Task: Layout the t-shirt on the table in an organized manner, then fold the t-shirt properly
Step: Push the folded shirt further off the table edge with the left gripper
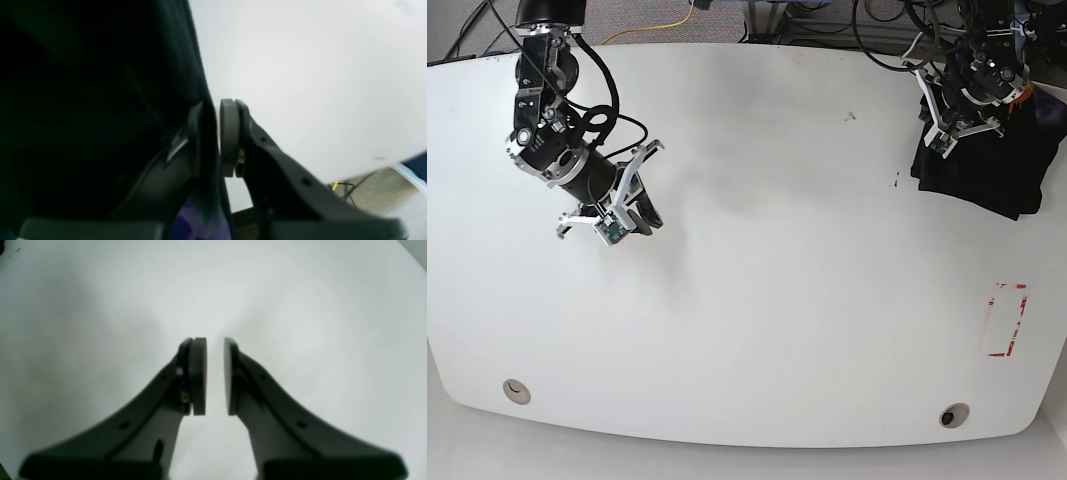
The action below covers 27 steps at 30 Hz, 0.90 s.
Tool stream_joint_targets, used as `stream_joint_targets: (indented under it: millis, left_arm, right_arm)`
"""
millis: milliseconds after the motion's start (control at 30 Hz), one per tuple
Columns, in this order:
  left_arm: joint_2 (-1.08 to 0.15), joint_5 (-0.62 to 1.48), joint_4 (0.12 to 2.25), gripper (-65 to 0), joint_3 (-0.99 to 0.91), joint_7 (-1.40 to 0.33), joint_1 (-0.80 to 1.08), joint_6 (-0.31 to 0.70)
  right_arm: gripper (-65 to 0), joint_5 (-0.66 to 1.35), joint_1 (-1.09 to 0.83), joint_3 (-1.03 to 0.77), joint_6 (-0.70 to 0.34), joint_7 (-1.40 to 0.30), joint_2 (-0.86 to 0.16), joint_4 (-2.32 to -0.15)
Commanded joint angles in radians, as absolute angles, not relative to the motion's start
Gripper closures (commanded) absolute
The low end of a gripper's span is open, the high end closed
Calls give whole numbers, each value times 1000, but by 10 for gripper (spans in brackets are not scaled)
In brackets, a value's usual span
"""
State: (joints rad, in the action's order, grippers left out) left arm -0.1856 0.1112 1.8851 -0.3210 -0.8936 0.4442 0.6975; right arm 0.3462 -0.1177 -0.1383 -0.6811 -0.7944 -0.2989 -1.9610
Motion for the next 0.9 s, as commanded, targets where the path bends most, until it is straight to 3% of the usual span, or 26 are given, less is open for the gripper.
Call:
stream_joint_targets:
  millis: [0,600,867]
  left_arm:
    - [-193,125,1925,-69,-321,-885,443,698]
    - [-191,120,1960,-72,-259,-885,441,698]
    - [-193,120,1877,-71,-231,-885,437,698]
  right_arm:
    - [-94,363,-107,-143,-684,-771,-309,-1982]
    - [-94,363,-104,-143,-684,-771,-309,-1982]
    - [-94,363,-99,-143,-684,-771,-289,-1980]
